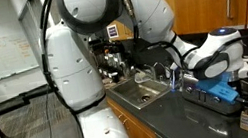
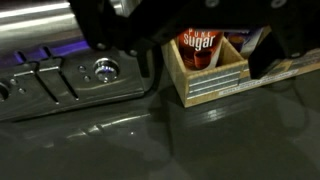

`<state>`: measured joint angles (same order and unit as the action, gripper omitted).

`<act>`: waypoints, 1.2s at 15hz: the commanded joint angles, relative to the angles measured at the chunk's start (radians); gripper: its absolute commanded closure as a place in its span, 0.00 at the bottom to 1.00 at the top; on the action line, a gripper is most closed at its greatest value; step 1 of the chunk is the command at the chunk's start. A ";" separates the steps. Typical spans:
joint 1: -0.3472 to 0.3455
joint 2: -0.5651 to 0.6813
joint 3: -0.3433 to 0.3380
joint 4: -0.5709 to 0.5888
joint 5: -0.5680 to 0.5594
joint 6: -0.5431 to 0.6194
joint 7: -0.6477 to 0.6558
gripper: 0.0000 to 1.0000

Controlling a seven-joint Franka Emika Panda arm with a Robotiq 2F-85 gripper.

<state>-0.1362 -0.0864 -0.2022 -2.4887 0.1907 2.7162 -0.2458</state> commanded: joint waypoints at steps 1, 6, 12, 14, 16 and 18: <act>0.019 -0.018 0.010 -0.018 0.028 0.099 -0.044 0.00; 0.034 0.010 0.004 -0.012 0.032 0.221 -0.059 0.00; 0.040 0.050 -0.001 0.026 0.067 0.270 -0.091 0.00; 0.039 0.059 0.000 0.050 0.085 0.259 -0.115 0.00; 0.036 0.073 0.001 0.076 0.096 0.256 -0.137 0.00; 0.033 0.088 0.002 0.103 0.103 0.253 -0.156 0.00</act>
<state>-0.1097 -0.0313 -0.1969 -2.4362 0.2546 2.9717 -0.3481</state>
